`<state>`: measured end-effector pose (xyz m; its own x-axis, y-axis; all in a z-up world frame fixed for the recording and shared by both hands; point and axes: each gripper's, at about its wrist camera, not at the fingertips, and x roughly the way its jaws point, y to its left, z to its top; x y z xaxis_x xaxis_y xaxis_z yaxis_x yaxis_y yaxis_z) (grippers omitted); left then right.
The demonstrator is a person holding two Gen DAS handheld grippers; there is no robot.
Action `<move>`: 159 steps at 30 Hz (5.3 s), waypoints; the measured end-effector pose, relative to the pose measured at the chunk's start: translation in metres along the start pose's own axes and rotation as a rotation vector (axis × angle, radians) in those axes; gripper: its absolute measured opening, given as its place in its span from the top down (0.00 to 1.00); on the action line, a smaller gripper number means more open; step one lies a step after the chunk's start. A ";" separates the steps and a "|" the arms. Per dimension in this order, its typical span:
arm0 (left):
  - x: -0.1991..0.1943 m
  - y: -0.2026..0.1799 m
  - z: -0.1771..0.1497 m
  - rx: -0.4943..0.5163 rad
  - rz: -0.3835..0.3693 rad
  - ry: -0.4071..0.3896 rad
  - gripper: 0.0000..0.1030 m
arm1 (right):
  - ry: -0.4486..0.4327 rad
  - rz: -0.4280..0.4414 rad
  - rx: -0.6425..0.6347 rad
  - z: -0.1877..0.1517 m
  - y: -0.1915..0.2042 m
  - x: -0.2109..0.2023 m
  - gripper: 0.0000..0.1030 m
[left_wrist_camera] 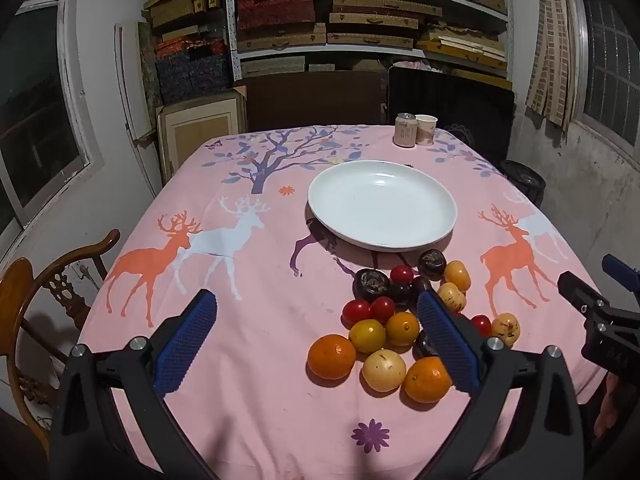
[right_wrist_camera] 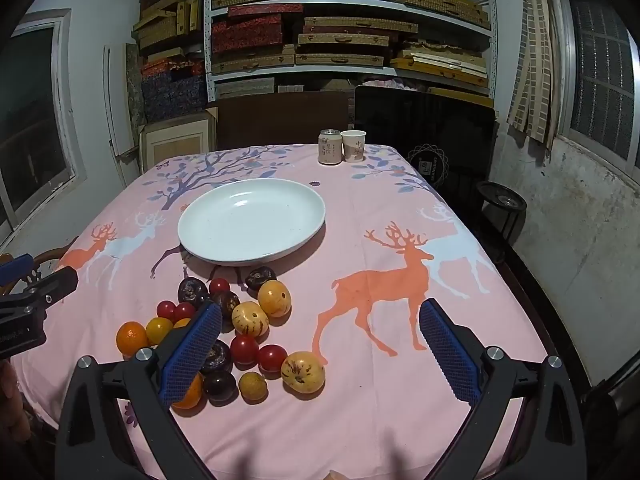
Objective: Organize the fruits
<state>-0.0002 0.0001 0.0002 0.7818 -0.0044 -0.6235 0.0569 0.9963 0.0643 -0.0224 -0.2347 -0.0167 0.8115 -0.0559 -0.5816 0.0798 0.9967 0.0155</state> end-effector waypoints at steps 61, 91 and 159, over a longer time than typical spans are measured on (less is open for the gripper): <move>0.009 0.006 -0.005 -0.014 -0.007 0.016 0.04 | 0.014 0.018 -0.002 -0.004 0.004 0.004 0.04; 0.009 0.006 -0.012 -0.013 -0.010 0.026 0.04 | 0.023 0.026 -0.006 -0.008 0.008 0.004 0.04; 0.098 0.019 -0.063 0.060 -0.289 0.153 0.57 | 0.271 0.354 -0.018 -0.045 -0.012 0.100 0.61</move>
<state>0.0383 0.0236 -0.1088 0.6257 -0.2690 -0.7322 0.3033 0.9487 -0.0893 0.0315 -0.2496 -0.1114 0.6057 0.3040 -0.7353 -0.1876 0.9526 0.2394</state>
